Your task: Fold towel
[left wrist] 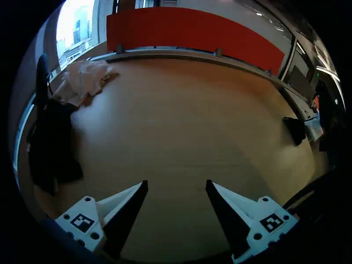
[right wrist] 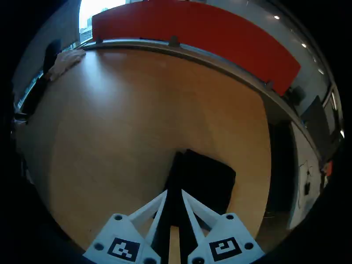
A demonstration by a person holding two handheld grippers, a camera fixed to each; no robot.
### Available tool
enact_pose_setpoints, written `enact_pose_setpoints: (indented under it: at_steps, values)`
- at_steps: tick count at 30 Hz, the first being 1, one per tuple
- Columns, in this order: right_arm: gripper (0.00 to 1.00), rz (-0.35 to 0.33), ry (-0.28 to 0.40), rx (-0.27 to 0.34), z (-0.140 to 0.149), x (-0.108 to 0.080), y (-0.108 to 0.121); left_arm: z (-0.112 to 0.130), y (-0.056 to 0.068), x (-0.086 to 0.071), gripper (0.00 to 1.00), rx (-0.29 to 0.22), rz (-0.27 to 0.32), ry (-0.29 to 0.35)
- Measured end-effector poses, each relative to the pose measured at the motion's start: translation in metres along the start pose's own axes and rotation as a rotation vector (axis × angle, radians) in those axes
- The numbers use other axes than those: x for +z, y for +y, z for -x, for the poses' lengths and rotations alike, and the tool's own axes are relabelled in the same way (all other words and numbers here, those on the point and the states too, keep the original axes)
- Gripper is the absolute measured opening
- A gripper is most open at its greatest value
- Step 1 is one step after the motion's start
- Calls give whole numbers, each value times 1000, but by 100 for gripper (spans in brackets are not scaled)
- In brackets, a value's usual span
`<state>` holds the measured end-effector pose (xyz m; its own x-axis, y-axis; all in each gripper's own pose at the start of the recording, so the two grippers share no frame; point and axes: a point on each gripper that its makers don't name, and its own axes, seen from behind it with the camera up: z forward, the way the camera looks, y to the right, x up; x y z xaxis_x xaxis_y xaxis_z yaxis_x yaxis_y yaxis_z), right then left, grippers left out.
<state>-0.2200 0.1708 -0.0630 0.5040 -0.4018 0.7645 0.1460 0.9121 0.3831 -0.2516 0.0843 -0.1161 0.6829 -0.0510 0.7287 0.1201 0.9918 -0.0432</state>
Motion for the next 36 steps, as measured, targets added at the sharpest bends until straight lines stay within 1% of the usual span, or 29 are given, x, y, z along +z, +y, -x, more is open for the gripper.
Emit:
enact_pose_setpoints:
  at_steps: [14, 20, 32, 36]
  values:
    - [8, -2, -5, -3, 6, -3, 0, 0, -2, -2, 98, 0, -5, 0]
    - [8, -9, -11, 2, 13, -1, -6, 0, -1, -3, 98, 6, -6, 0]
    - [8, -36, -54, 20, 38, 16, -27, 1, 1, -3, 98, 10, -7, -5]
    - [8, -36, -62, 25, 42, 19, -29, 2, 2, -3, 98, 8, -8, -6]
